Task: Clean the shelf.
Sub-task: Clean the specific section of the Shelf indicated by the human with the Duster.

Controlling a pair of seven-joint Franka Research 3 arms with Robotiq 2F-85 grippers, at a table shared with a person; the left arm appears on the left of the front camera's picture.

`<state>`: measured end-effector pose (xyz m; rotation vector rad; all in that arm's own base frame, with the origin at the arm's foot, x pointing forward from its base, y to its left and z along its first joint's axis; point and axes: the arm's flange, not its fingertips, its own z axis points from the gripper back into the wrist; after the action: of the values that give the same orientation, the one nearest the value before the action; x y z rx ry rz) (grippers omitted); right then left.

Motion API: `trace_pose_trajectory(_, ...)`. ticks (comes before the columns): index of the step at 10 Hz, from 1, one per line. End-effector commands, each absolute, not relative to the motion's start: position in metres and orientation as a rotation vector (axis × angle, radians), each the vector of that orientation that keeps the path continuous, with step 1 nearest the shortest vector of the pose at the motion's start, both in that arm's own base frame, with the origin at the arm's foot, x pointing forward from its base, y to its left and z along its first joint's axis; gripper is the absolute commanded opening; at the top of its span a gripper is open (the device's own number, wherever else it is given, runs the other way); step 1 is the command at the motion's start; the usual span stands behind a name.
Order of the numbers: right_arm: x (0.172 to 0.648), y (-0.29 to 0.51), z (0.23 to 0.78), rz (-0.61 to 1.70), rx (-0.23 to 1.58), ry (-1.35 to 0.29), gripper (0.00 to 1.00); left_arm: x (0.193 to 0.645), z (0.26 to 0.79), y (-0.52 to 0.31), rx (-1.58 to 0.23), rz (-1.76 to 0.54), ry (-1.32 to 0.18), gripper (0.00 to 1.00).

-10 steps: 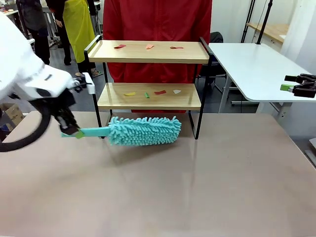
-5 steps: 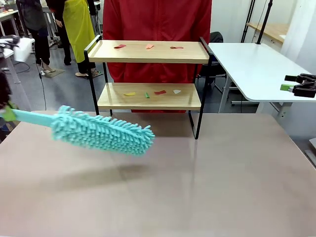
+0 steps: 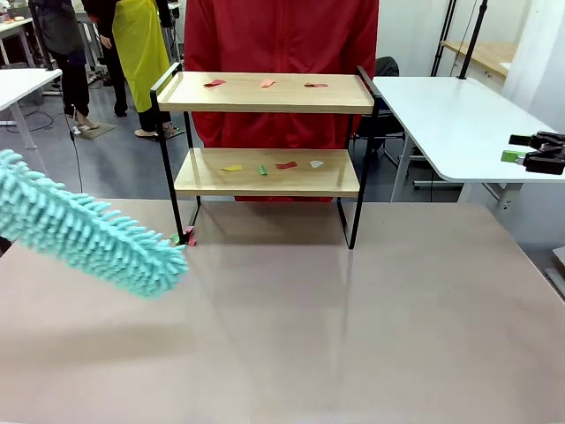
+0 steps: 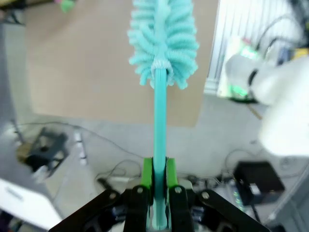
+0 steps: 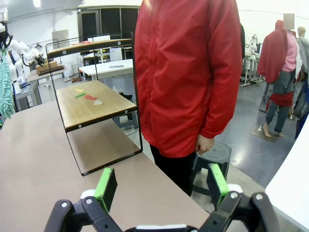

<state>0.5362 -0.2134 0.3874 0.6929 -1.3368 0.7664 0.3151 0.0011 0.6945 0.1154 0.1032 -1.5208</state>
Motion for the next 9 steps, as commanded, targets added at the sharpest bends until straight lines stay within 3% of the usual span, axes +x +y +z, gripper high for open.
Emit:
trace_pose_trajectory(1,0.537,-0.210,0.395,0.749,0.684,-1.327,1.00,0.332,0.717,0.005,0.164,-1.615,0.198,0.13)
trace_pose_trajectory(3,0.537,-0.210,0.395,0.749,0.684,-1.327,1.00,0.347,0.721,0.002,0.211,-1.645,0.348,0.13)
trace_pose_trajectory(5,0.537,-0.210,0.395,0.749,0.684,-1.327,1.00,0.353,0.717,-0.008,0.203,-1.685,0.392,0.13)
trace_pose_trajectory(9,0.537,-0.210,0.395,0.749,0.684,-1.327,1.00,0.356,0.708,-0.009,0.192,-1.649,0.349,0.13)
